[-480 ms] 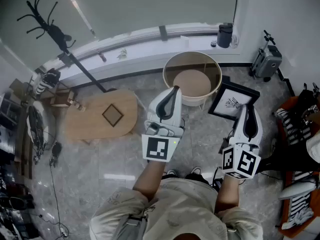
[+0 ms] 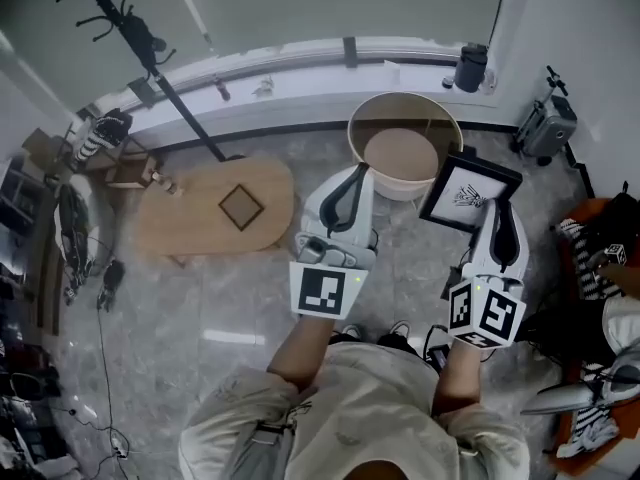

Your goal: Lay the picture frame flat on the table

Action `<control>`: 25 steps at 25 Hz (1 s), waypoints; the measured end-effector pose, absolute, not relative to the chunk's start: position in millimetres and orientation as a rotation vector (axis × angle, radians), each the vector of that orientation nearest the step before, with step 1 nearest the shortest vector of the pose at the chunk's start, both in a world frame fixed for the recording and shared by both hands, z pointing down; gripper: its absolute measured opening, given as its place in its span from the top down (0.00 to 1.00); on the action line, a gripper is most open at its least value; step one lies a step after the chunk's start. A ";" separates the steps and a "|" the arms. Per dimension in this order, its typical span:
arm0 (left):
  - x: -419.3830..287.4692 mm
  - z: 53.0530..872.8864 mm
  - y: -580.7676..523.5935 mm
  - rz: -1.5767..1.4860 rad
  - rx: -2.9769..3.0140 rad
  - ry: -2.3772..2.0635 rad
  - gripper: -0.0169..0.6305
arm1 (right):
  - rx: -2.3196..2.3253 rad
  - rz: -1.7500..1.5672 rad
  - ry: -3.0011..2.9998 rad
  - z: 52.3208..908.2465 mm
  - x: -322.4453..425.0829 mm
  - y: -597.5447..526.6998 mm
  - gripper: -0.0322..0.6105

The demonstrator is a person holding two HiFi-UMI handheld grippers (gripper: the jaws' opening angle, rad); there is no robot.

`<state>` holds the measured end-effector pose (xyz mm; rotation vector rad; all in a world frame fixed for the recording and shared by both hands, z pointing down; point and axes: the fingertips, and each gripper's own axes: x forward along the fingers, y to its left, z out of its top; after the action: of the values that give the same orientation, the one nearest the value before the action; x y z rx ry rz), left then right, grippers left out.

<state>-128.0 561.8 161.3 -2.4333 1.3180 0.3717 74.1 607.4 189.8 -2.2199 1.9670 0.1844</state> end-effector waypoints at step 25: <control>-196.0 178.4 555.5 0.447 -2.462 1.382 0.97 | -2.234 0.145 1.992 208.8 13.6 593.8 0.84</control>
<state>-196.0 555.5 178.4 -2.4615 1.3817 0.4470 13.6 593.8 208.8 -2.2345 1.9921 0.1454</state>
